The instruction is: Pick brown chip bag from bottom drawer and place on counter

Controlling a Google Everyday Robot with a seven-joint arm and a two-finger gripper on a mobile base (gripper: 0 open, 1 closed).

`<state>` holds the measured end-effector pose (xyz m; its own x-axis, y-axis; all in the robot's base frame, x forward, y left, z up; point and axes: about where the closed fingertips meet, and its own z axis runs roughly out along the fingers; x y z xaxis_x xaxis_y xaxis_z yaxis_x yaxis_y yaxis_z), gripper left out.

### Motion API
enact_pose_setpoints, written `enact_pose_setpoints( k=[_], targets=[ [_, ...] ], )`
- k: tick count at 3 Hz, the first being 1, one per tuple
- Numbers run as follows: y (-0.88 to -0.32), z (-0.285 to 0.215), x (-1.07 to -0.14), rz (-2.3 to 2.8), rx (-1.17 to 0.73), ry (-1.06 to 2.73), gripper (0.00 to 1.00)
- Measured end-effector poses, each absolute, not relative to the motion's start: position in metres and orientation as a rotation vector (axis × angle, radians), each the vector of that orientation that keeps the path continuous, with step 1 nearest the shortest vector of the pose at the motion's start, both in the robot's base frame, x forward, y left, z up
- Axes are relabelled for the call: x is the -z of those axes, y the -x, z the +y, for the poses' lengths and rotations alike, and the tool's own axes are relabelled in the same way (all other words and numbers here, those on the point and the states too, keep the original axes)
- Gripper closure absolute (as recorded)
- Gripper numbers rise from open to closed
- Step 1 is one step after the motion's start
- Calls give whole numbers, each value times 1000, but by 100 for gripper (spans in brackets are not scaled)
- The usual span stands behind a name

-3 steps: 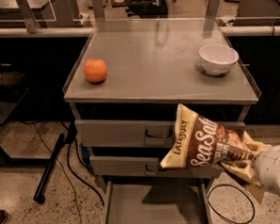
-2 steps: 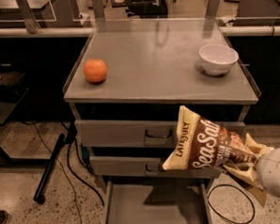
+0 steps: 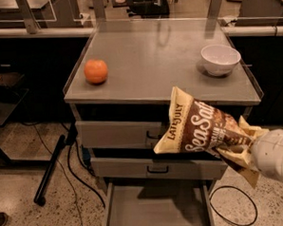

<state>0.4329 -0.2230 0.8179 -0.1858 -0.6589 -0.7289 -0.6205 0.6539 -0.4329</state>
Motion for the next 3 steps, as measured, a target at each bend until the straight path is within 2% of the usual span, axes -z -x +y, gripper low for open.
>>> enact_pose_setpoints(
  k=[1,3],
  targets=[
    [-459,-198,-858,1785,45,1035,100],
    [-471,-188,-872,1750,39,1039,100]
  ],
)
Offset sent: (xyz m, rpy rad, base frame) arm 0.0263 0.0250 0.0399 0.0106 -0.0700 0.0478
